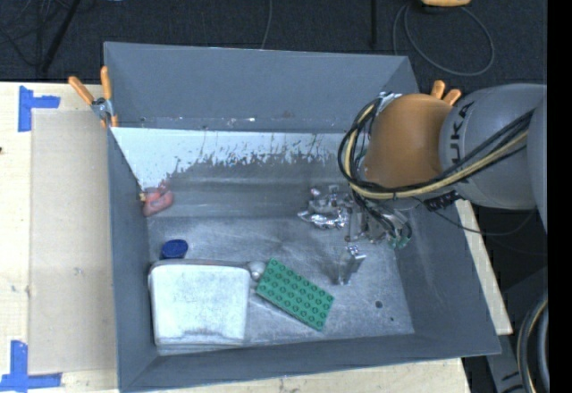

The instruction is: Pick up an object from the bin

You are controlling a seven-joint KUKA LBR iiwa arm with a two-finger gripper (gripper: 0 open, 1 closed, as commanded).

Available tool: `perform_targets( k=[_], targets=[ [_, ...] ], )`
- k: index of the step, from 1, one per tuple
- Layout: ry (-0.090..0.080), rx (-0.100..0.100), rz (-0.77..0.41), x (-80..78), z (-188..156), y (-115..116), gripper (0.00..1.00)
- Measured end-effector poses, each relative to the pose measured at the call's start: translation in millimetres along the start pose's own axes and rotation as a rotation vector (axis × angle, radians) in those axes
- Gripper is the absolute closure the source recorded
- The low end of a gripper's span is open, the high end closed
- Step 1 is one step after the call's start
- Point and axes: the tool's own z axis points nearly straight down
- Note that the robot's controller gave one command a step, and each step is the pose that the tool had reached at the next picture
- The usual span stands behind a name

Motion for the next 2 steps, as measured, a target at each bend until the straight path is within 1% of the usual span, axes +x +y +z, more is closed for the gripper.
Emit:
perform_targets(
  k=[1,2],
  targets=[
    [-0.014,0.004,0.001,-4.4,-5.9,-1.3,1.0],
    [0.0,0.004,-0.045,16.4,-133.5,-6.5,1.0]
  ],
)
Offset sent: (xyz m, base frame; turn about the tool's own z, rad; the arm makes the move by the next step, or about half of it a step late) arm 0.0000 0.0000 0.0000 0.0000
